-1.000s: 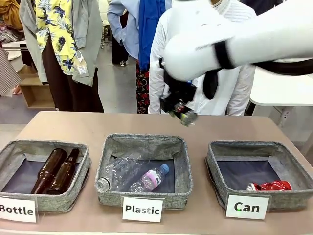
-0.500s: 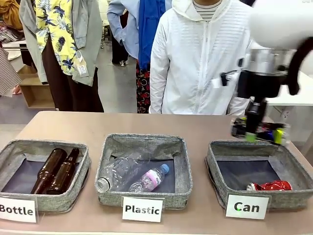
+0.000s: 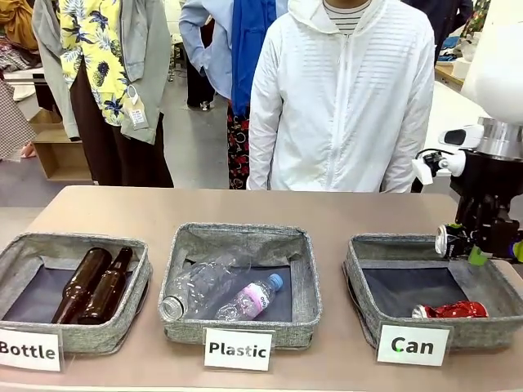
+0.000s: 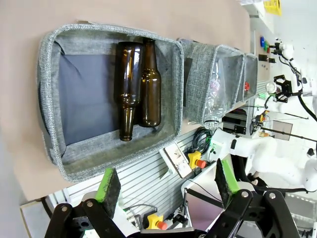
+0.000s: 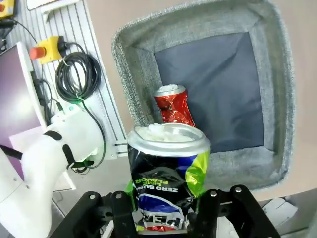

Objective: Sort the can waste into the basket.
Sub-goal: Pick up the can waste from the table and place it in the right Fabric basket.

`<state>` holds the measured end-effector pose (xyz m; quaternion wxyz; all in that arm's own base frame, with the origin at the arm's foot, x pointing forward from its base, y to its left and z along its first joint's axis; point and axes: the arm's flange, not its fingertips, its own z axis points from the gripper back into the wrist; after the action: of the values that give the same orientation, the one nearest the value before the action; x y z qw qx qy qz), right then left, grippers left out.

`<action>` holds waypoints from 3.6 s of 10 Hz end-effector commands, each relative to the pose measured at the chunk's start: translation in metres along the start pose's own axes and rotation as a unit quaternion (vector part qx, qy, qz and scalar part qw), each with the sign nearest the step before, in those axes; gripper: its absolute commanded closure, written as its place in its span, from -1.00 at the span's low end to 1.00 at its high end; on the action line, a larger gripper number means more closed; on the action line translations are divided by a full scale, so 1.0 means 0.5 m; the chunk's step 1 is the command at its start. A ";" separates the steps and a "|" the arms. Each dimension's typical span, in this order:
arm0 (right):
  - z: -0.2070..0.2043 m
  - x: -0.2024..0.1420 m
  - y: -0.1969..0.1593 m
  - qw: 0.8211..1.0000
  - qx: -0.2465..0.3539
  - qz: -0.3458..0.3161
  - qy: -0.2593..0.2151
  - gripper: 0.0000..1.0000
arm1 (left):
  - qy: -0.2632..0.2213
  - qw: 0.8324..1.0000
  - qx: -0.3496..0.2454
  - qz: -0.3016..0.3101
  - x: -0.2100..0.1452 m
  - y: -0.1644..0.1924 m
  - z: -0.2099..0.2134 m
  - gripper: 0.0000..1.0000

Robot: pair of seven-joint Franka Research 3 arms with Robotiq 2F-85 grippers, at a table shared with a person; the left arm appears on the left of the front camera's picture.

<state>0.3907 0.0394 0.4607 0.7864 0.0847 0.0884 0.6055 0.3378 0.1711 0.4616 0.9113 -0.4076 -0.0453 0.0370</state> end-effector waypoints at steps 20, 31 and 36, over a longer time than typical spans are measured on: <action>0.025 -0.121 -0.017 0.484 0.519 -0.293 -0.641 -1.00 | -0.003 1.000 -0.007 0.006 0.002 -0.007 -0.001 -1.00; -0.003 -0.165 -0.040 0.641 0.482 -0.267 -0.534 -1.00 | -0.003 1.000 -0.007 0.006 0.002 -0.007 -0.001 -1.00; -0.003 -0.165 -0.040 0.641 0.482 -0.267 -0.534 -1.00 | -0.003 1.000 -0.007 0.006 0.002 -0.007 -0.001 -1.00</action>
<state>0.3880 -0.0424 0.4565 0.6734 0.7339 -0.0455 0.0765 0.3379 0.1709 0.4614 0.9113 -0.4077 -0.0449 0.0369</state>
